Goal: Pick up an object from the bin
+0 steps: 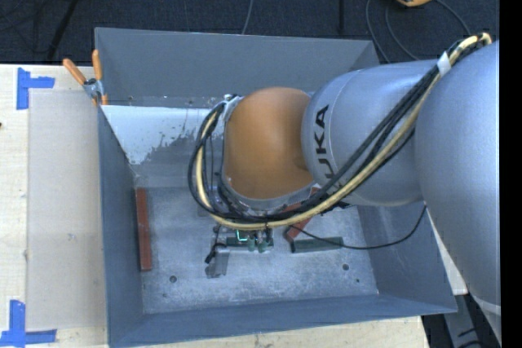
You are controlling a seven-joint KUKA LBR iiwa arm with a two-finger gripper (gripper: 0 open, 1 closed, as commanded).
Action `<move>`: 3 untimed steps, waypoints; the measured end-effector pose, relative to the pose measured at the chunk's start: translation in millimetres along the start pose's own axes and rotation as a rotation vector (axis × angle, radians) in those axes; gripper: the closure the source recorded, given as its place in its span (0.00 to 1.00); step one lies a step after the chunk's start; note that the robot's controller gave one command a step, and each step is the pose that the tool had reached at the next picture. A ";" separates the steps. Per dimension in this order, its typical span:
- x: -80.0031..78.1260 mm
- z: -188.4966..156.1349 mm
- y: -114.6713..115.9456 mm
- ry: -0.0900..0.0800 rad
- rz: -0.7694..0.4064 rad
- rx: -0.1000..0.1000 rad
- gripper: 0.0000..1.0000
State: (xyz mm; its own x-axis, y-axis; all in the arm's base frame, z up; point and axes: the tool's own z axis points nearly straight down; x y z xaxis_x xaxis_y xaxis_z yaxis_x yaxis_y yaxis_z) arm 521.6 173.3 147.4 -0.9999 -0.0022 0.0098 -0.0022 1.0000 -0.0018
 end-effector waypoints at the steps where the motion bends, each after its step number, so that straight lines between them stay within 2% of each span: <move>1: -2.0 -4.3 -0.7 -0.008 0.004 -0.001 0.00; 2: -10.0 26.1 -41.7 -0.010 0.046 -0.004 0.00; 3: -30.9 50.5 -49.8 -0.010 -0.039 0.002 0.00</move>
Offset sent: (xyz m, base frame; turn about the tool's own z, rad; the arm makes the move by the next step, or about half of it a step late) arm 0.0137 -0.0675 -0.0433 0.0760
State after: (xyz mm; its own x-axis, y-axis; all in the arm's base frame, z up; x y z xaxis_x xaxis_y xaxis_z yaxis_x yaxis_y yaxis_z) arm 552.1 123.5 96.7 -0.9992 -0.0411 0.0002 -0.0411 0.9991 -0.0036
